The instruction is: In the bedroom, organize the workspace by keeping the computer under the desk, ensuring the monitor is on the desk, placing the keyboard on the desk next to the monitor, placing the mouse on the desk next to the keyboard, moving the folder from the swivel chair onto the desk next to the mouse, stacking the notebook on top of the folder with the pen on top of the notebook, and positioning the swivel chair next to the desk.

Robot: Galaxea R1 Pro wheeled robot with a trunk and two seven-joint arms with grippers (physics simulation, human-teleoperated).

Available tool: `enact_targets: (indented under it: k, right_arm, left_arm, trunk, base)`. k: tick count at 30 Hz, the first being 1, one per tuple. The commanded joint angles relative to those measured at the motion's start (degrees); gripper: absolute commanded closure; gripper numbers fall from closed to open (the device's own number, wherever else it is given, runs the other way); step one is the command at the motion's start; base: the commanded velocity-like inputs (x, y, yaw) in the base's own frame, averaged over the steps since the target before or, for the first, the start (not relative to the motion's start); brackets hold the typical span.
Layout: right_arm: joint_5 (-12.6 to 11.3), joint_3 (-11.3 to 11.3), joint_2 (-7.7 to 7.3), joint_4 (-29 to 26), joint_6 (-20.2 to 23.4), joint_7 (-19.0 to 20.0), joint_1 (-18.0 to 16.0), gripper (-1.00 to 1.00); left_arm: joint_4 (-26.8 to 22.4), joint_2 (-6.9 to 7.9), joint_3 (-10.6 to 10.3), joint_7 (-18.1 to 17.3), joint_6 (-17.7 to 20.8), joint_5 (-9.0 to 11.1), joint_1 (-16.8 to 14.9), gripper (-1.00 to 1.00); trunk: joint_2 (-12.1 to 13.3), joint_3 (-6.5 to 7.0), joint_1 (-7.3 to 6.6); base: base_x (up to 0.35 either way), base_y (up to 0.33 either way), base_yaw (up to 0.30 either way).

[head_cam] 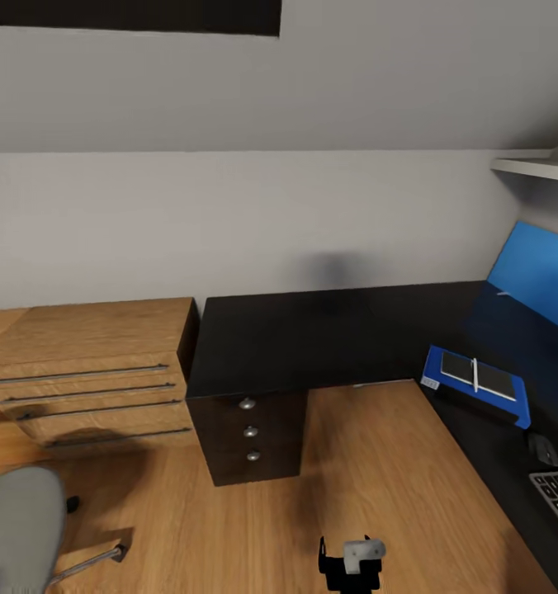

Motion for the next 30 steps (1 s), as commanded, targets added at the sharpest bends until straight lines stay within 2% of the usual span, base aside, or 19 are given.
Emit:
enact_targets:
  k: [1, 10, 15, 20, 22, 23, 24, 26, 30]
  right_arm:
    - [-0.3, 0.1, 0.0, 0.03, -0.11, -0.39, -0.04, -1.0]
    - [-0.22, -0.73, 0.04, 0.16, -0.39, -0.37, 0.0, -1.0]
    - [-0.14, -0.83, -0.06, 0.29, -2.99, -0.51, -0.03, -1.0]
    - [-0.15, -0.38, -0.07, 1.09, -3.27, -0.26, 0.01, -1.0]
    - [-0.15, -0.32, -0.07, 1.38, -3.23, -0.08, 0.01, -1.0]
    - [-0.15, -0.32, -0.07, 2.0, -3.12, 0.76, 0.03, -1.0]
    - [-0.19, -0.5, -0.09, 3.25, -3.01, 3.5, 0.02, -1.0]
    - [-0.22, -0.6, -0.13, 3.71, -2.97, 5.17, 0.01, -1.0]
    - [-0.23, -0.54, -0.06, 3.96, -2.97, 6.29, 0.0, -1.0]
  left_arm:
    - [0.33, 0.01, -0.47, 0.05, -0.75, 0.6, -0.07, -1.0]
    - [0.78, -0.27, -0.52, -0.48, -1.4, 0.4, -0.07, -1.0]
    - [0.77, -0.3, -0.62, -0.51, -1.02, 0.22, -0.07, -1.0]
    - [0.93, -0.24, -0.63, -0.28, -1.16, -3.1, -0.07, -1.0]
    - [0.94, -0.2, -0.56, -0.12, -1.27, -3.23, -0.07, -1.0]
    - [0.94, -0.2, -0.52, -0.03, -1.35, -3.36, -0.07, -1.0]
    - [0.94, -0.31, -0.58, -0.06, -1.49, -3.6, -0.07, -1.0]
    - [0.94, -0.44, -0.62, -0.24, -1.45, -3.67, -0.07, -1.0]
    - [0.95, -1.17, -0.64, -0.43, -1.04, -3.61, -0.07, -1.0]
  trunk:
    - [-0.04, -0.09, 0.0]
    - [-0.04, -0.32, 0.0]
    - [-0.04, -0.33, 0.0]
    - [-0.04, -0.19, 0.0]
    - [-0.04, -0.15, 0.0]
    - [-0.04, -0.15, 0.0]
    - [0.36, 0.04, -0.22]
    - [1.17, 0.4, -0.66]
    - [2.77, 1.12, -1.54]
  base:
    - [0.0, 0.0, 0.261]
    - [0.0, 0.0, 0.269]
    - [-0.207, 0.0, 0.286]
    - [-0.28, -0.003, 0.164]
    - [-0.085, -0.011, 0.021]
    - [-0.034, -0.004, 0.008]
    - [-0.011, -0.001, 0.003]
    - [-0.007, -0.001, 0.002]
    - [-0.001, 0.0, 0.0]
